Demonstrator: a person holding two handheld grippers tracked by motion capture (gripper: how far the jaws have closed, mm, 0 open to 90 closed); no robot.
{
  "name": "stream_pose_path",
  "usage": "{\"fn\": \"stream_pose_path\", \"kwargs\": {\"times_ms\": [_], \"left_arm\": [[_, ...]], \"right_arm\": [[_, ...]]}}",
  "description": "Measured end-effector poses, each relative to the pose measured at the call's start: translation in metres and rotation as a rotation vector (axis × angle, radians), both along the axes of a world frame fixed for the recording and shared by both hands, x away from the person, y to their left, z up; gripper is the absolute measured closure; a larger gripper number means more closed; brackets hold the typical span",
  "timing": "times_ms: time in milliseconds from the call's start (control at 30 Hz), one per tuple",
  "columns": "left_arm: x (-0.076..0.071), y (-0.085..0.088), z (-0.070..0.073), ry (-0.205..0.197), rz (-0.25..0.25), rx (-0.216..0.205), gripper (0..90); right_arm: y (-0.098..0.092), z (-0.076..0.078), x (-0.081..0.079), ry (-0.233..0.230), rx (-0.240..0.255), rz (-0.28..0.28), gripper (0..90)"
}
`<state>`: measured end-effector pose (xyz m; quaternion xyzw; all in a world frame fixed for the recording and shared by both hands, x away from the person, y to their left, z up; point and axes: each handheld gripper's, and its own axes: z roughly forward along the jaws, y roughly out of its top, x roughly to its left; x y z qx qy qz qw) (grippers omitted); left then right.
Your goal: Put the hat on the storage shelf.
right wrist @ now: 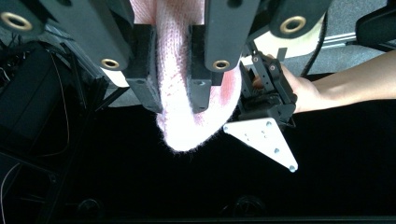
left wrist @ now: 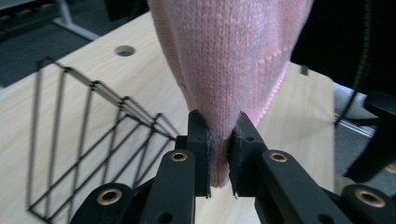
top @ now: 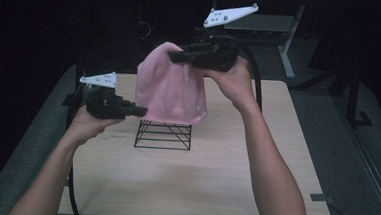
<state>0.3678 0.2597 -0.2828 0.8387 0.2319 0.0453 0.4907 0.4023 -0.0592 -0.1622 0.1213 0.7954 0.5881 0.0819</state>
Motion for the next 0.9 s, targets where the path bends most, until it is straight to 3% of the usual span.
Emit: {"fn": "stream_pose_path", "kwargs": {"times_ms": [100, 333, 900], "left_arm": [[0.003, 0.005, -0.001, -0.008, 0.051, 0.003, 80.9], [0.01, 0.013, -0.004, -0.007, 0.119, 0.033, 81.3], [0.032, 0.014, -0.015, 0.004, 0.17, 0.048, 81.6]], "right_arm": [[0.002, -0.002, 0.003, 0.003, -0.005, -0.006, 76.9], [0.007, -0.012, 0.017, 0.017, -0.03, -0.029, 76.9], [0.008, -0.027, 0.049, 0.045, -0.052, -0.06, 76.7]]}}
